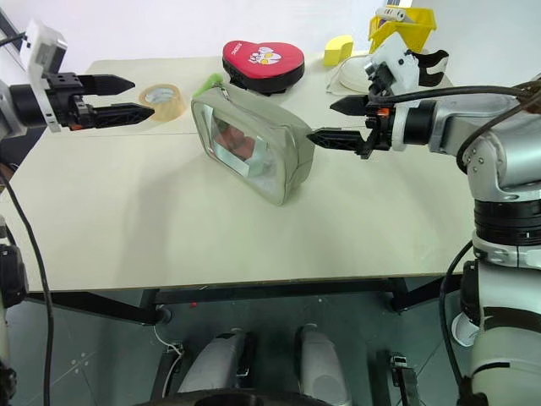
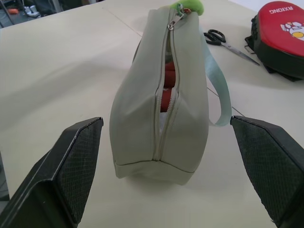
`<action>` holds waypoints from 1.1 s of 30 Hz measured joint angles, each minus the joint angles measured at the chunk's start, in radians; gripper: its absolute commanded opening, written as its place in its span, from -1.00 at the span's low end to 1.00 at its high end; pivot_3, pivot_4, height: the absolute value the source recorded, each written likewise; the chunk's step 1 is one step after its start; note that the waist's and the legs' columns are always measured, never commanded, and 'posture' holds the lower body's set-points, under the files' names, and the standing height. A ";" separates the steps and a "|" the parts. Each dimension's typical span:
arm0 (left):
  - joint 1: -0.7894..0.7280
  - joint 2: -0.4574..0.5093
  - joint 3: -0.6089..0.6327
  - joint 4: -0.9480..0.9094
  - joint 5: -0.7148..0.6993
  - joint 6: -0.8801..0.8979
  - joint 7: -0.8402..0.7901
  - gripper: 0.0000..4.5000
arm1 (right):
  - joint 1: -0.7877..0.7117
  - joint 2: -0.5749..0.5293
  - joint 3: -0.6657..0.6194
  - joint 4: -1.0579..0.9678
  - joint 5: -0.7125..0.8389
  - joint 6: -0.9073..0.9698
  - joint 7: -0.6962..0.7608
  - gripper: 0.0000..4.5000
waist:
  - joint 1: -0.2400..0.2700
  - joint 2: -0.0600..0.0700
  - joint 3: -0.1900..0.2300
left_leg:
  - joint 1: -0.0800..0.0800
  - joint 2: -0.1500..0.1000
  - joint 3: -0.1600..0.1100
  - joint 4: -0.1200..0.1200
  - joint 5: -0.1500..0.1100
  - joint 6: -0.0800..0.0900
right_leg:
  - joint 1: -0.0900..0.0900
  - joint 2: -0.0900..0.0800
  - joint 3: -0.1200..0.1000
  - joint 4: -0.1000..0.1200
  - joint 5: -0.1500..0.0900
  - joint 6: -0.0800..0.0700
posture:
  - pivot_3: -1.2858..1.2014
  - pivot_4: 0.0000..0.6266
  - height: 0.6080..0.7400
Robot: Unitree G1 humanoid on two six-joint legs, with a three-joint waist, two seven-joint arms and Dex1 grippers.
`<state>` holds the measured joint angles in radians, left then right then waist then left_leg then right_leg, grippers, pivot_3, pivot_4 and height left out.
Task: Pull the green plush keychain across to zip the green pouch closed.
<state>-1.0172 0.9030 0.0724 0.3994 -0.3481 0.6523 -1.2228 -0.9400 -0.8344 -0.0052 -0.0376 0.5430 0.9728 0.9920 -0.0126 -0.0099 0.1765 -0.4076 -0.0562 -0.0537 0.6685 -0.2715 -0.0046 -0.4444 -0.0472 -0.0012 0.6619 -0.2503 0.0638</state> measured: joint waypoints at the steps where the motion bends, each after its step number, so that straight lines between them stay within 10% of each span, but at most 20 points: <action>1: 0.002 0.000 0.000 -0.005 -0.003 0.001 0.002 1.00 | 0.000 0.000 0.001 0.000 0.000 -0.001 0.001 0.98 | 0.000 0.000 0.000 | 0.000 0.000 0.000 0.000 0.000 0.000 | 0.000 0.000 0.000 0.000 0.000 0.000 | 0.03 -0.52 1.00; 13: 0.074 0.006 0.000 -0.138 -0.018 0.034 0.056 1.00 | -0.084 0.054 0.044 0.026 -0.023 -0.006 -0.026 0.98 | -0.001 0.000 0.000 | 0.000 0.000 0.000 0.000 0.000 0.000 | 0.000 0.000 0.000 0.001 0.000 0.000 | 0.03 -0.52 1.00; 24: 0.100 0.072 0.043 -0.392 -0.150 0.198 0.070 1.00 | -0.300 0.359 0.142 0.252 -0.101 0.001 -0.174 0.98 | -0.003 0.000 0.000 | 0.000 0.000 0.000 -0.001 0.000 0.000 | -0.001 0.000 0.000 0.001 0.000 0.000 | 0.03 -0.52 1.00; 33: 0.187 0.046 0.104 -0.492 -0.225 0.243 0.166 1.00 | -0.307 0.414 0.370 0.485 -0.340 -0.307 -0.080 0.98 | -0.007 0.000 0.000 | 0.000 0.000 0.000 -0.001 0.000 -0.001 | -0.002 0.000 0.000 0.001 0.000 0.000 | 0.03 -0.52 1.00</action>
<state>-0.8307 0.9495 0.1767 -0.0927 -0.5733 0.8957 -1.0572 -1.2465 -0.4209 0.3647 0.4469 0.2030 0.6657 0.9122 -0.0193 -0.0099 0.1766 -0.4076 -0.0565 -0.0540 0.6680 -0.2711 -0.0053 -0.4460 -0.0470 -0.0008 0.6630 -0.2503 0.0637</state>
